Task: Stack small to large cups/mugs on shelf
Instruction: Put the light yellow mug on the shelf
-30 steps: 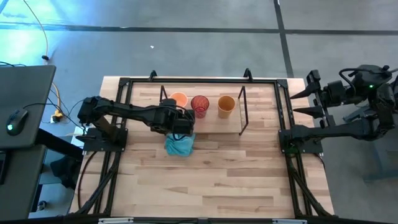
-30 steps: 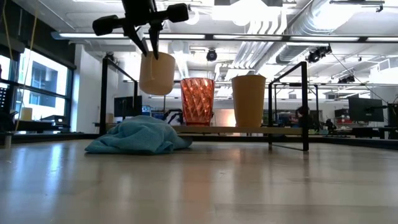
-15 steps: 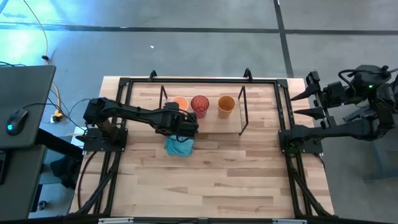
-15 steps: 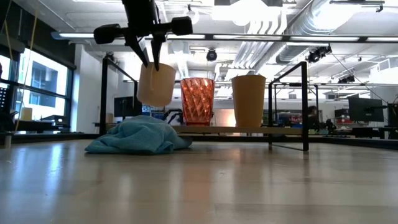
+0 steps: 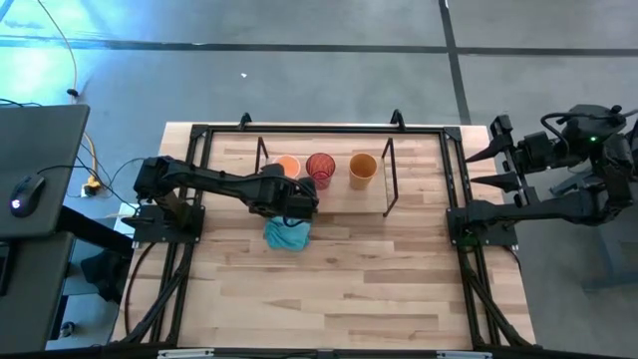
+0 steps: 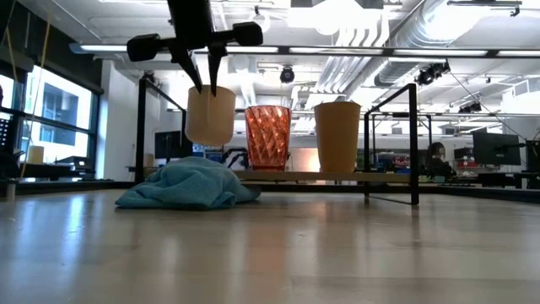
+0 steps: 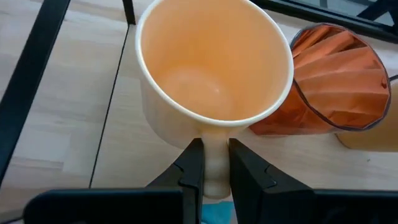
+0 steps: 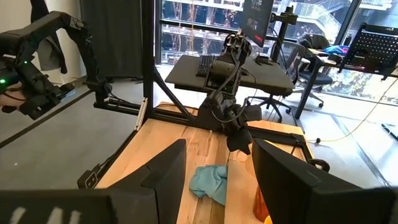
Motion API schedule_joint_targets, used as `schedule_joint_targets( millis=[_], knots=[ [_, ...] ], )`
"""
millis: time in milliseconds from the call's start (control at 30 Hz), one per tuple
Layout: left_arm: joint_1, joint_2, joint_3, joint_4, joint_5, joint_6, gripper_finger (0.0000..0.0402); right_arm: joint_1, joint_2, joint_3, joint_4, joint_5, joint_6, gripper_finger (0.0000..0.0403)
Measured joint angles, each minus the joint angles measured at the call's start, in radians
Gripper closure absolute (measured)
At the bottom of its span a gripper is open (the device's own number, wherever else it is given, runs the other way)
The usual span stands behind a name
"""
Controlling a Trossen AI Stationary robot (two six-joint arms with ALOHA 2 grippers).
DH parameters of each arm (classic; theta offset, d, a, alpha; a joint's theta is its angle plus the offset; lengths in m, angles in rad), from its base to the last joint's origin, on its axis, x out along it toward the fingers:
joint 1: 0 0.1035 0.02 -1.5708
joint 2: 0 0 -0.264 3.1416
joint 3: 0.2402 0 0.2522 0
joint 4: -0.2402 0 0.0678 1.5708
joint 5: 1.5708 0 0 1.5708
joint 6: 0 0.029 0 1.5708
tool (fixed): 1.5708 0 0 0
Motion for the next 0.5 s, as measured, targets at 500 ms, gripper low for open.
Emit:
schedule_joint_targets(
  millis=[500],
  knots=[
    [-0.003, 0.061, 0.000, 0.044, 0.008, -0.037, 0.0364, 0.000, -0.003, 0.000, -0.039, -0.001, -0.027, 0.0226]
  ],
)
